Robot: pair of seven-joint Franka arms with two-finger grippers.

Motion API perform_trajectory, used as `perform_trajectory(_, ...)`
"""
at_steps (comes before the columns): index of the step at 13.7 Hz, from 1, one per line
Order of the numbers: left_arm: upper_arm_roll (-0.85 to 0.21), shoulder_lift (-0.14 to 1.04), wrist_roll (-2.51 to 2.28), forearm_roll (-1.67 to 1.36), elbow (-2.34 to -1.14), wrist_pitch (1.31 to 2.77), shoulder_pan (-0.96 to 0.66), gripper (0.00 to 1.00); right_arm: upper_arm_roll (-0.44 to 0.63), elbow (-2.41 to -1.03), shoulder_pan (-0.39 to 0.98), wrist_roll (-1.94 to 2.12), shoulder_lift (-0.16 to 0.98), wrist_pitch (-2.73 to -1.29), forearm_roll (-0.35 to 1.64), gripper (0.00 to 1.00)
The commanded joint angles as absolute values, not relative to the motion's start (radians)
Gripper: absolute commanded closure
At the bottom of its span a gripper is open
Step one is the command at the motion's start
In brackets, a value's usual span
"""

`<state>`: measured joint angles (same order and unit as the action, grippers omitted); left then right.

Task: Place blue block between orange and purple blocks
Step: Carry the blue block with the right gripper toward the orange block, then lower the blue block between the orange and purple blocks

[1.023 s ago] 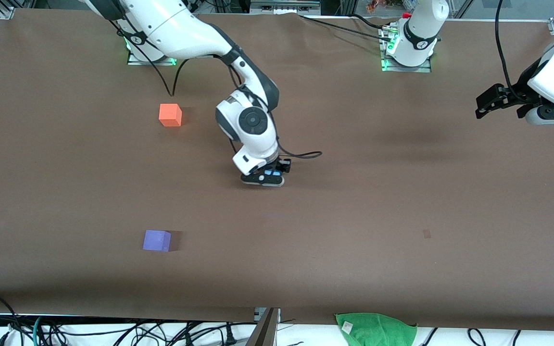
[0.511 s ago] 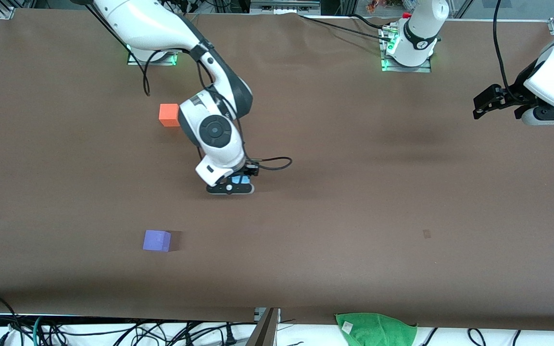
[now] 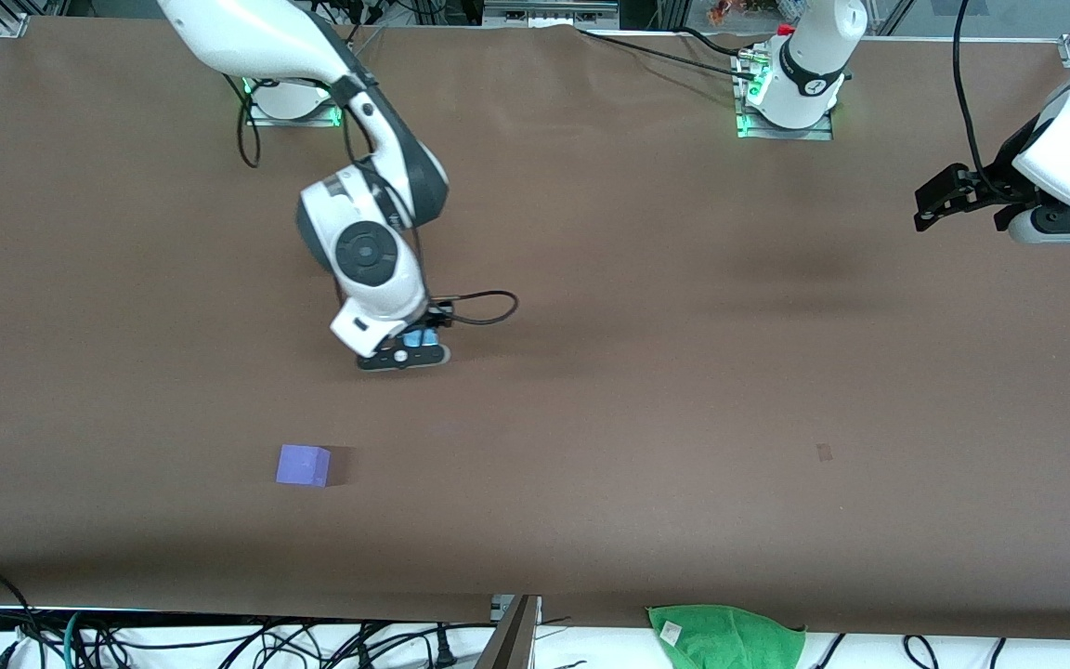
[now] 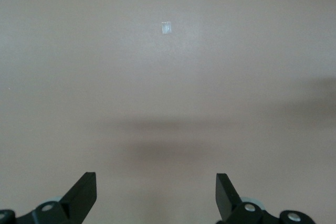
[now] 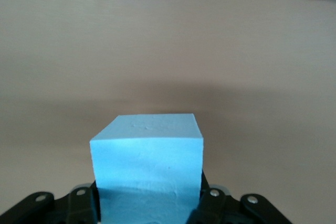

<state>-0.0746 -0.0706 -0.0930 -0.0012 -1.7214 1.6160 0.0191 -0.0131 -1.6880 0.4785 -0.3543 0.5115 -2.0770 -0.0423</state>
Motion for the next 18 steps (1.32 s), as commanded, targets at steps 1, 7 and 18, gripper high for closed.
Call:
perform_trajectory(1, -0.078, -0.055, -0.089, -0.005, -1.689, 1.600, 0.015, 0.00, -0.009, -1.798, 0.387, -0.182, 0.410, -2.060, -0.002, 0.69)
perform_trajectory(7, -0.078, -0.049, -0.091, -0.005, -1.680, 1.600, 0.015, 0.00, -0.005, -2.073, 0.273, -0.044, 0.354, -2.326, 0.049, 0.69)
perform_trajectory(18, -0.078, -0.049, -0.092, -0.005, -1.680, 1.598, 0.015, 0.00, -0.002, -2.105, 0.239, -0.242, 0.428, -2.424, 0.098, 0.69)
